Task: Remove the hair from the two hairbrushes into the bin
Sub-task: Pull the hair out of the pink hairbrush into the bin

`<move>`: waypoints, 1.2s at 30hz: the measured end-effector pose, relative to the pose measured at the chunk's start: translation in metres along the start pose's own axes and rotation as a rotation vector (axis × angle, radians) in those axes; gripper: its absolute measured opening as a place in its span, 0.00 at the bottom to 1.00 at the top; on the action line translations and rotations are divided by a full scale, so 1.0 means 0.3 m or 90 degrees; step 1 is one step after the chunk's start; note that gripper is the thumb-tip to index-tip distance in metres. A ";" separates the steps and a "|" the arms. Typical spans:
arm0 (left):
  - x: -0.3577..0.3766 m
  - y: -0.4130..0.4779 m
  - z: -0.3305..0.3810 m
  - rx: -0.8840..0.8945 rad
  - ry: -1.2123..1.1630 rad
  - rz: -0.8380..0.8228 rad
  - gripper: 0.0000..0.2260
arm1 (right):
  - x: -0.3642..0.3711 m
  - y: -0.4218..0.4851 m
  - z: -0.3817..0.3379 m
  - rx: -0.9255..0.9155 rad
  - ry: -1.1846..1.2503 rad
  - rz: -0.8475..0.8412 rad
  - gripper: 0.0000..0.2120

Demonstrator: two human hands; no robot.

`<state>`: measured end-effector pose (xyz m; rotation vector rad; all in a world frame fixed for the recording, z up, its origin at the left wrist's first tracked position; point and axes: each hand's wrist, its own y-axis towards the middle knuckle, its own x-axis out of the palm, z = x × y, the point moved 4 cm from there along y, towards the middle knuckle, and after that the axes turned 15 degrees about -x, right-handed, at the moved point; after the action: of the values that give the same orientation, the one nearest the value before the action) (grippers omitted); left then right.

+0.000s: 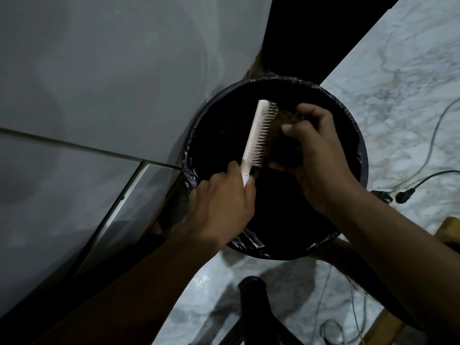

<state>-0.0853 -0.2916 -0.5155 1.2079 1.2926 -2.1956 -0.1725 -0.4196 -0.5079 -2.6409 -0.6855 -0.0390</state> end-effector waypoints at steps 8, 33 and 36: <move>0.017 -0.021 0.025 0.053 0.059 -0.003 0.10 | -0.019 0.014 0.002 -0.295 -0.413 -0.086 0.31; 0.011 0.032 -0.023 -0.012 -0.180 -0.053 0.12 | 0.010 0.008 0.010 -0.133 -0.167 -0.144 0.17; 0.007 0.027 -0.014 0.011 -0.165 -0.052 0.13 | -0.010 0.021 -0.005 -0.132 -0.164 -0.067 0.09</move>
<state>-0.0793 -0.2922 -0.5228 0.8534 1.2376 -2.3327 -0.1721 -0.4267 -0.5093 -2.8340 -0.9507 0.2159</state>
